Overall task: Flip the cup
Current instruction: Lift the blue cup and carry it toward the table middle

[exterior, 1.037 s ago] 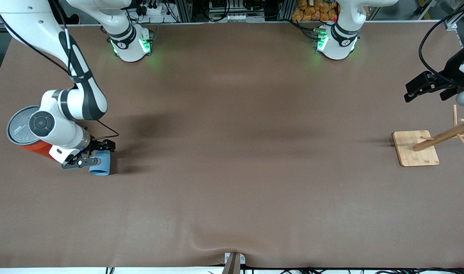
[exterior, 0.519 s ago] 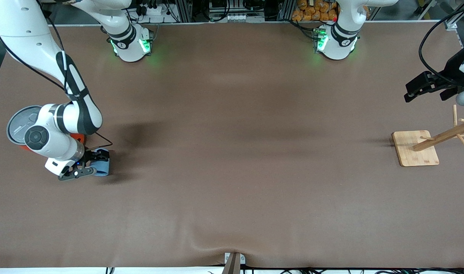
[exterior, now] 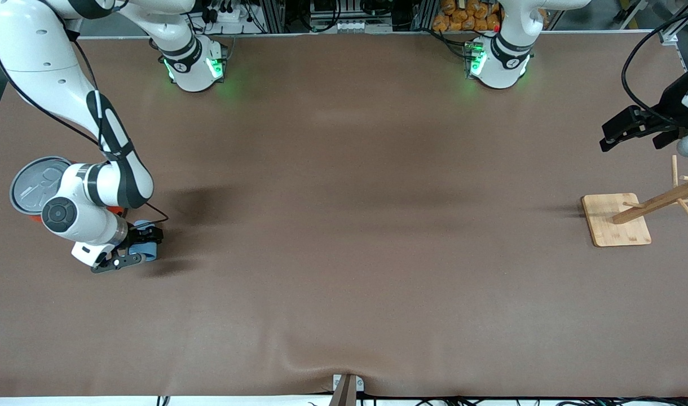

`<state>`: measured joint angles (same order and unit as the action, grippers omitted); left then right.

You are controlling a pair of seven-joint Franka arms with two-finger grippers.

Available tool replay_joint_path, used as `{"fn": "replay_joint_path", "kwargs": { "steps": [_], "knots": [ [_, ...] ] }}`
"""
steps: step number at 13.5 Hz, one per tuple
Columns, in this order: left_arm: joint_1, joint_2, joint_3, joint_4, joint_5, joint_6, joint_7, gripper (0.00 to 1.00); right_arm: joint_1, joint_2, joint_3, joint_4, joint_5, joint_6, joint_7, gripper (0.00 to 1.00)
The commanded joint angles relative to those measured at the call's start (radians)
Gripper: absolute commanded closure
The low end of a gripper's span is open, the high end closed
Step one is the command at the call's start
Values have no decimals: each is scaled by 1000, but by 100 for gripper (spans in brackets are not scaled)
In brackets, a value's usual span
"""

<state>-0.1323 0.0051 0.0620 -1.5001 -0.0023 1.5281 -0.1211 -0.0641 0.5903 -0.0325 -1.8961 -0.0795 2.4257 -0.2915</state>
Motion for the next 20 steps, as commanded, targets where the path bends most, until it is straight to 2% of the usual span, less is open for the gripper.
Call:
{"fn": "replay_joint_path", "kwargs": {
  "steps": [1,4,8,10,14,17,20],
  "knots": [
    [8,-14,1,0,-15,-16,21,0,-17,2,16,17,-9,-49,-11,37],
    [8,-14,1,0,-15,-14,21,0,-8,-12,16,52,-11,-115,-52,30],
    [6,-14,1,0,-15,-16,20,0,35,-35,39,179,-11,-256,-213,30],
    [6,-14,1,0,-15,-14,21,0,58,-35,84,215,-11,-286,-265,30],
    [6,-14,1,0,-15,-14,20,0,75,-33,242,235,-13,-277,-415,30],
    [6,-14,1,0,-15,-14,20,0,176,-21,308,232,-13,-270,-416,32],
    [6,-13,1,0,-15,-14,18,0,353,-20,310,226,-25,-206,-416,32]
  ]
}}
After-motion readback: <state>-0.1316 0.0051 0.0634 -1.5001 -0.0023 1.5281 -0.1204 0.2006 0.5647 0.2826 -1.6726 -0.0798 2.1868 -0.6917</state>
